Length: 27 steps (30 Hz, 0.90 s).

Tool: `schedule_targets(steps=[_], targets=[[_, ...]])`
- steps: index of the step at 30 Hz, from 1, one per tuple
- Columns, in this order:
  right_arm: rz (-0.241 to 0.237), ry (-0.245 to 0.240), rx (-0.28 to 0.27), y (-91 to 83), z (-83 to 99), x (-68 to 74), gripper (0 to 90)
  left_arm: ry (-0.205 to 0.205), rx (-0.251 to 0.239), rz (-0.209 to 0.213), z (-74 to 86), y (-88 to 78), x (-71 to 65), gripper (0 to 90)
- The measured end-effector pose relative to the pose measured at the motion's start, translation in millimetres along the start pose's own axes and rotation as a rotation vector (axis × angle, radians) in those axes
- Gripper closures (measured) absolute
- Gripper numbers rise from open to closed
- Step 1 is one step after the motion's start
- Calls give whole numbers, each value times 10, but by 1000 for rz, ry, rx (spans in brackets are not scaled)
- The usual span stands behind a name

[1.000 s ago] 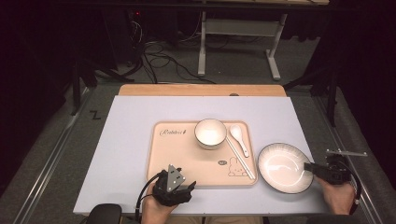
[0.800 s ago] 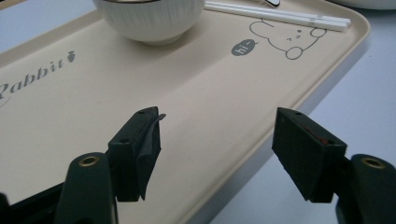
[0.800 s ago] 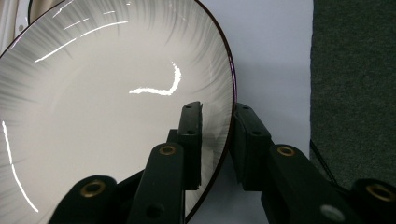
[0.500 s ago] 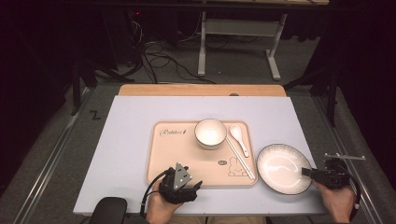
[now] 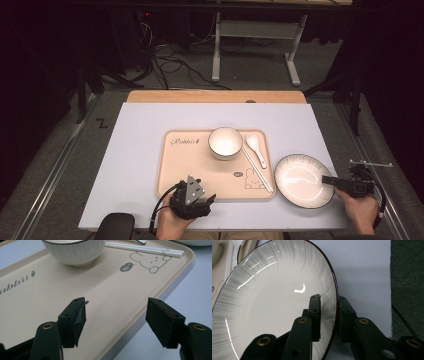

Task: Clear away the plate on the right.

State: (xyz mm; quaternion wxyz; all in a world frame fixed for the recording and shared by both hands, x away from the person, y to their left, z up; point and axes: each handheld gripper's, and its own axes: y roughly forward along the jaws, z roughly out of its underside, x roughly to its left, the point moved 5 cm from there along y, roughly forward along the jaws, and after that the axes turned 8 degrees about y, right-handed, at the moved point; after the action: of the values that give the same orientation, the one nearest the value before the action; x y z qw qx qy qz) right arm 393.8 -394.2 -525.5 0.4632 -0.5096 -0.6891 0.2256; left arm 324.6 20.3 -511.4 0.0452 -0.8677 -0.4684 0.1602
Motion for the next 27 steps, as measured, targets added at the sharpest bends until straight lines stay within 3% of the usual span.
schedule_targets(steps=[4,12,15,27], targets=[[-39,10,-2,4,-32,-23,809,7,9,-13,10,-27,27,327],[-63,-8,-29,-52,-117,40,848,-5,-3,-41,-11,-88,92,325],[-117,14,-59,-95,-140,20,866,-8,-4,-47,-5,-91,95,324],[-138,-9,-109,-185,-165,75,869,-14,6,-39,-12,-92,104,324]])
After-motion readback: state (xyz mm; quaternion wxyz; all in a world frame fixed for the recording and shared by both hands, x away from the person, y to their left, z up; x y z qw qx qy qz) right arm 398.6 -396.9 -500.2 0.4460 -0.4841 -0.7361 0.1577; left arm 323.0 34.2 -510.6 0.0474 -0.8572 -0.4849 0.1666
